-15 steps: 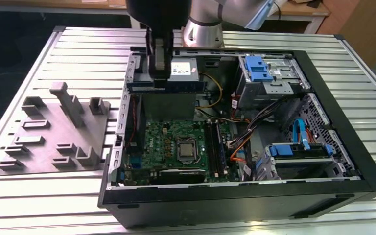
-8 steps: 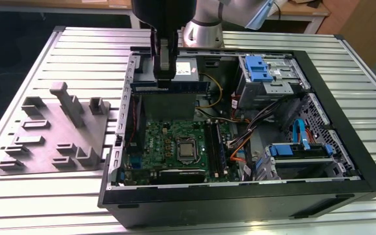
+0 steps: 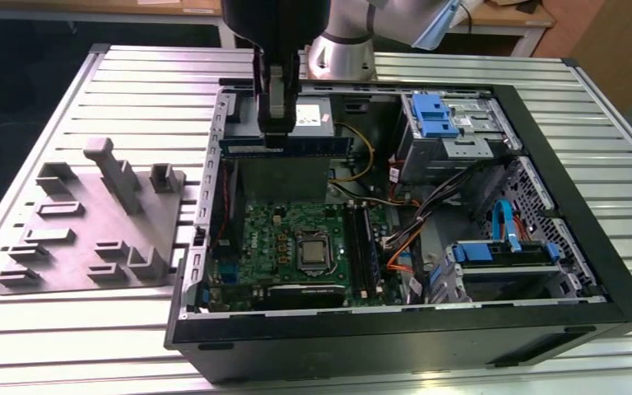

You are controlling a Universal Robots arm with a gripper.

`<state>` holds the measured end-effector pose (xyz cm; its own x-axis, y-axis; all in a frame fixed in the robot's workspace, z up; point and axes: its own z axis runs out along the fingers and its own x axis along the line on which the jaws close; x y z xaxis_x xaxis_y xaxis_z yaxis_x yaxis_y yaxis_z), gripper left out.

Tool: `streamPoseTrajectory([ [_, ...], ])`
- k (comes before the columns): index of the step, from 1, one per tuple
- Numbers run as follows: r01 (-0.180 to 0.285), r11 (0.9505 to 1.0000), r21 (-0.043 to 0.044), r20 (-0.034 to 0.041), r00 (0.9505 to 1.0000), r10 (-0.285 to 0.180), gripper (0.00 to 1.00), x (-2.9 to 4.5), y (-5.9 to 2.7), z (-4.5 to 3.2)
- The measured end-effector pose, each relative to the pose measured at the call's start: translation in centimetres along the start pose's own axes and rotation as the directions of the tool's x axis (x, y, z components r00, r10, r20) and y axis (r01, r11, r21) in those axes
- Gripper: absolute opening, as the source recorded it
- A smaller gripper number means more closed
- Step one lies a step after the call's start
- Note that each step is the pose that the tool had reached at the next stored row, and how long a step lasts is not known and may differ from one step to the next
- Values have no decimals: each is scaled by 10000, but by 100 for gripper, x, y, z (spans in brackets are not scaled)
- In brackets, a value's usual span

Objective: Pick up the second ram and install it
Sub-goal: 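Pick up the second ram and move it above second insertion slot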

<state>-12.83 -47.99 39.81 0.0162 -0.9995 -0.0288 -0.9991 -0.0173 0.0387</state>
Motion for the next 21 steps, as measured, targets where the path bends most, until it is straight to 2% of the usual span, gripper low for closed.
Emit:
streamPoseTrajectory([
  [8,0,10000,-22,3,10000,0,11,4,-153,27],
  [15,-1,10000,-25,-2,10000,1,11,7,-222,134],
  [21,0,10000,-24,0,10000,0,11,10,-275,166],
])
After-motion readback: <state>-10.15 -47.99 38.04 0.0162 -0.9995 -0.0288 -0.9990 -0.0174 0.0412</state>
